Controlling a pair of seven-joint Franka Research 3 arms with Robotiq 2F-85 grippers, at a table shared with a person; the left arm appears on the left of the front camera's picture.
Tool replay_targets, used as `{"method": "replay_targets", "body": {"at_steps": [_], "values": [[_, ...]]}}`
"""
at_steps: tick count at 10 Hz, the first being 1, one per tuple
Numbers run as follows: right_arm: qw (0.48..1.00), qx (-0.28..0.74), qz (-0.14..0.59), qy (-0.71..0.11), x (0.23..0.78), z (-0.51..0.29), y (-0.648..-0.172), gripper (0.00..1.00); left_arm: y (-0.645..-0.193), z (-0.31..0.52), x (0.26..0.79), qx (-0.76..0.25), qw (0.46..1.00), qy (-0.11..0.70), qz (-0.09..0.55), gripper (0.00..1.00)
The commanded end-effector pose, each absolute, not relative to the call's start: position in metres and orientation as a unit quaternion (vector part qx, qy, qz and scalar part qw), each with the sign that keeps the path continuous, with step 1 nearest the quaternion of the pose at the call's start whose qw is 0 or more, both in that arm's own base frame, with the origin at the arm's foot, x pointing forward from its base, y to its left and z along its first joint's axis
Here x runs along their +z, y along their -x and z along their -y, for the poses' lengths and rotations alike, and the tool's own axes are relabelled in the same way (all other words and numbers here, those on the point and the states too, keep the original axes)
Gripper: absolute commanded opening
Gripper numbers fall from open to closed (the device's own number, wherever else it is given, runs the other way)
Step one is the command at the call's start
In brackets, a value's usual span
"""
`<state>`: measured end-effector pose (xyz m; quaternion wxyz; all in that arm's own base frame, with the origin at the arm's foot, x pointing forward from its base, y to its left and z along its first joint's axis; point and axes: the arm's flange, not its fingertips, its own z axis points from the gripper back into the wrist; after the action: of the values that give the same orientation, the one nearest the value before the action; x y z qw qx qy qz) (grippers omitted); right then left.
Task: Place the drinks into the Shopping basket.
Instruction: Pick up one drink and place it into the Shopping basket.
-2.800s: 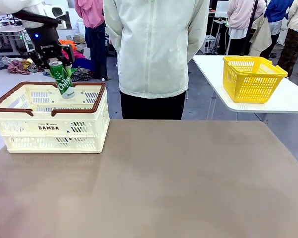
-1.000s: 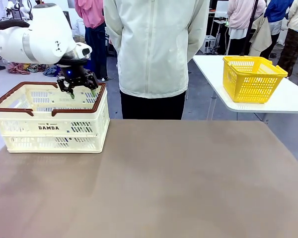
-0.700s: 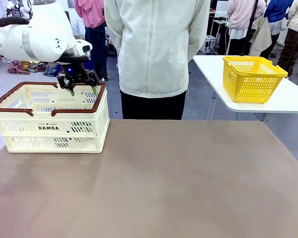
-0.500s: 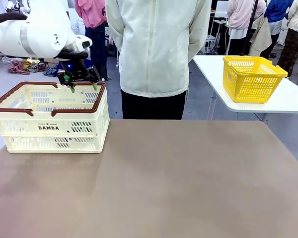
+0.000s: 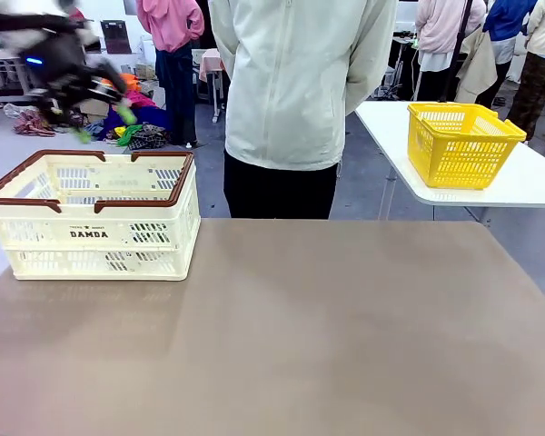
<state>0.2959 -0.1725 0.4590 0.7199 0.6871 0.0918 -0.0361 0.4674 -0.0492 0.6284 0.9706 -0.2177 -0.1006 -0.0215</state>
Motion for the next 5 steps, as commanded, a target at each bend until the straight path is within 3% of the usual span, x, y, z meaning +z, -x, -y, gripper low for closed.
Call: {"method": "replay_targets", "body": {"at_steps": [1,5], "values": [[0.724,-0.040,-0.101,-0.681,0.465,0.174,-0.295,1.00,-0.435,-0.045,0.622,-0.002,0.950,0.309,0.044,1.00],[0.724,-0.040,-0.101,-0.681,0.465,0.174,-0.295,1.00,-0.366,-0.168,0.577,0.052,0.873,0.485,0.024,1.00]]}}
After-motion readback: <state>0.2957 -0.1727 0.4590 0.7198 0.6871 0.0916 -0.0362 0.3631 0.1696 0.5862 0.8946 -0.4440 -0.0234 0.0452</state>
